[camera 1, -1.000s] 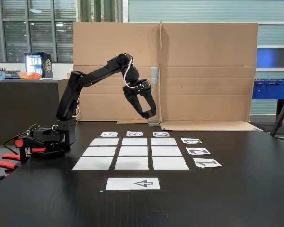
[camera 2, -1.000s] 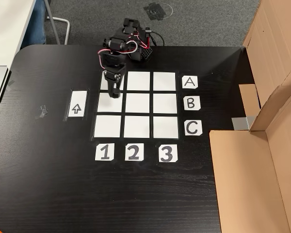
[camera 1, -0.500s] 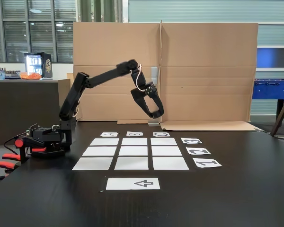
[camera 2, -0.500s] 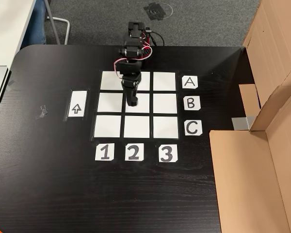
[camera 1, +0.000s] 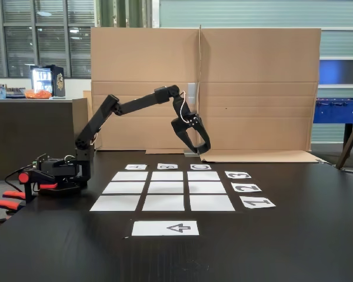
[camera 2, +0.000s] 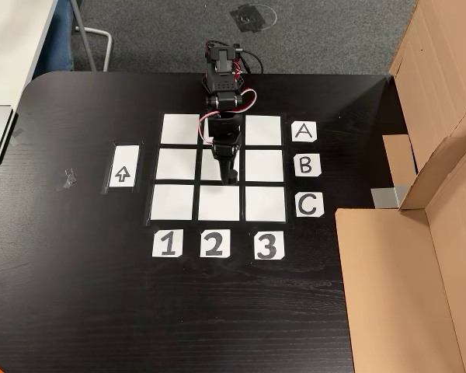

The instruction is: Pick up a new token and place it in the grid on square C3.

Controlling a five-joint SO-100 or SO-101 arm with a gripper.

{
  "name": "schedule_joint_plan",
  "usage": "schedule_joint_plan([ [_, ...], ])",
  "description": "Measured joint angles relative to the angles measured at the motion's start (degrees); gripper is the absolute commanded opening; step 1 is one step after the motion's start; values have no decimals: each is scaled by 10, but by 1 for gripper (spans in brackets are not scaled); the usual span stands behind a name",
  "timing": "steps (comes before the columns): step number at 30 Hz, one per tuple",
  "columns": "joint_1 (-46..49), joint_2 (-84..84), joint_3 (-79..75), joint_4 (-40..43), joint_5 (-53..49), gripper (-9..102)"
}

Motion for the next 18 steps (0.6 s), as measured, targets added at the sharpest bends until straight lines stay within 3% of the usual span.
schedule_joint_plan([
  [18, -70, -99, -69, -63, 0, -1],
])
